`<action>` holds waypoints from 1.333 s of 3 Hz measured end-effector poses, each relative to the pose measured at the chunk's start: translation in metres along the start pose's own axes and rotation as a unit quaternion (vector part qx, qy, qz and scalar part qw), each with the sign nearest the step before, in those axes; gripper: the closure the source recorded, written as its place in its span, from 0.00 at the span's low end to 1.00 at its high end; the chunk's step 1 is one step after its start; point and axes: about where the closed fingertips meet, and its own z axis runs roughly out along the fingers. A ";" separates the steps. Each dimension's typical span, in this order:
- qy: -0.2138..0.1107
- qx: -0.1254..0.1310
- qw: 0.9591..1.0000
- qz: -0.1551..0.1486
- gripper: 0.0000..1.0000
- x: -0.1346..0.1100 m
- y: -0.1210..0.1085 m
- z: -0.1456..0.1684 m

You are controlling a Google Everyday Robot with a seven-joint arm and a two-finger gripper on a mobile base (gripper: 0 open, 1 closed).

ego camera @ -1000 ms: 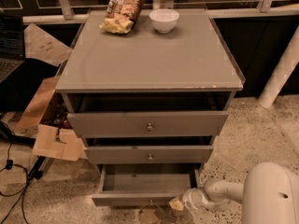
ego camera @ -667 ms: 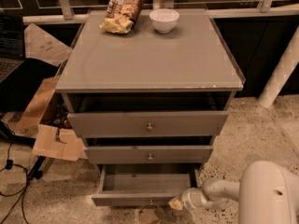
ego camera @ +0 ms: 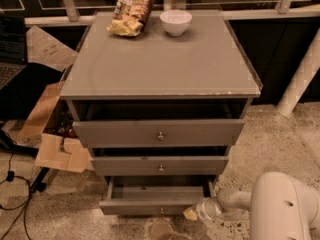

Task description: Close bottom drawer

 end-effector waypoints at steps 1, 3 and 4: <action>0.000 0.000 1.000 0.000 1.00 0.000 0.000 0.000; -0.031 0.049 0.998 -0.027 1.00 -0.052 -0.036 -0.003; -0.046 0.090 0.994 -0.044 1.00 -0.103 -0.067 0.001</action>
Offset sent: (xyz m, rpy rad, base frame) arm 0.1195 -0.0156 0.0242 -0.0834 -0.2084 -0.0479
